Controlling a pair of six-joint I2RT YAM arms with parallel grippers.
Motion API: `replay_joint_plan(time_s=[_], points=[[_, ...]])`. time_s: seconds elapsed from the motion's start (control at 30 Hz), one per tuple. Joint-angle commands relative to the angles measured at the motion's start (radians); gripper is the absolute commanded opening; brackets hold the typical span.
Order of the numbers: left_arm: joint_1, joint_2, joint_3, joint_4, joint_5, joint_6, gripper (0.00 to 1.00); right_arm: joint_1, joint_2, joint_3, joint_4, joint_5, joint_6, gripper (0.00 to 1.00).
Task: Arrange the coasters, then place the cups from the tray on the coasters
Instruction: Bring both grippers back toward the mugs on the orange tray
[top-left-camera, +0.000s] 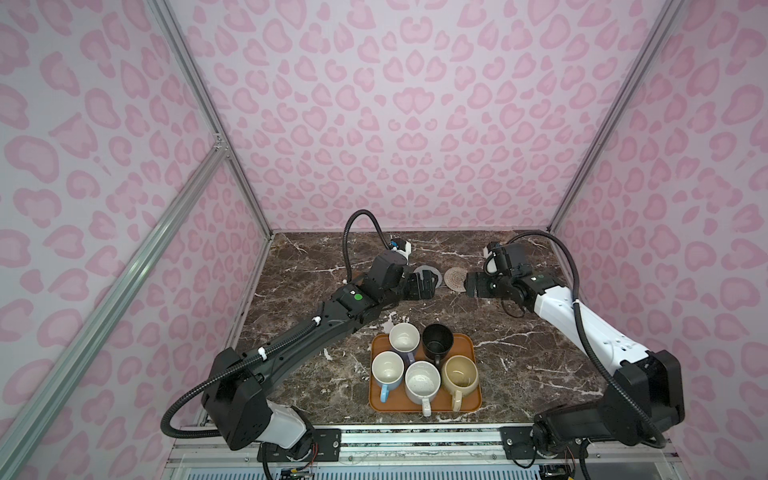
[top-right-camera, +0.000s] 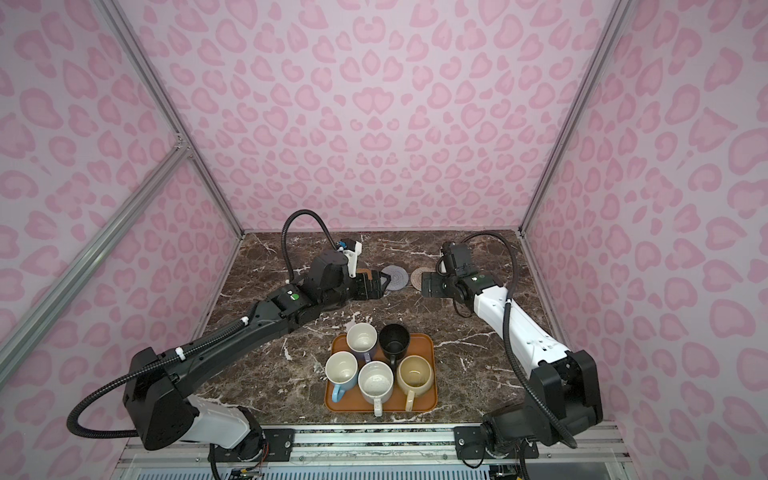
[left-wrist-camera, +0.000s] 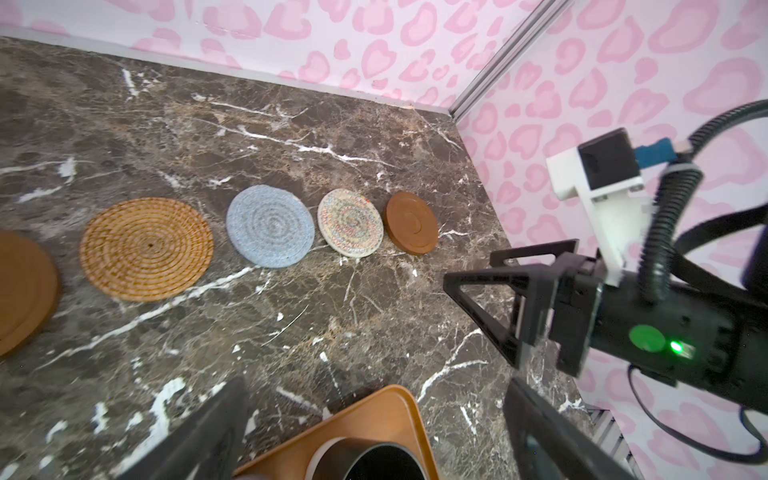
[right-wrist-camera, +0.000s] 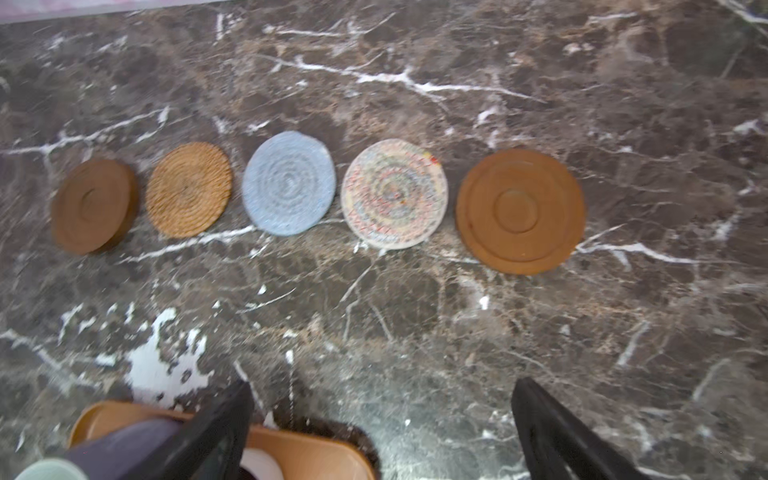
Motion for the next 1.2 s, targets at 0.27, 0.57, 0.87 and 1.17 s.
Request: replay_joint_plan(time_s=[0.27,0.57,0.87,1.17], points=[[-0.056,-0.078,-0.059,-0.431,-0.173,-0.036,0.97,0.234,-0.137,-0.135,0.208,-0.135,0.045,0.99],[-0.089,-0.046,-0.088,-0.539,-0.098,-0.005,0.97,0.243,-0.119,-0.127,0.170,-0.090,0.049,0.99],[-0.168,0.040,-0.062,-0.537,-0.066,0.027,0.97,0.198,-0.152,-0.175,0.177,-0.090,0.082,0.99],[-0.179,0.081,-0.062,-0.556,-0.071,0.041,0.97,0.182,-0.184,-0.200,0.193,-0.102,0.088,0.99]])
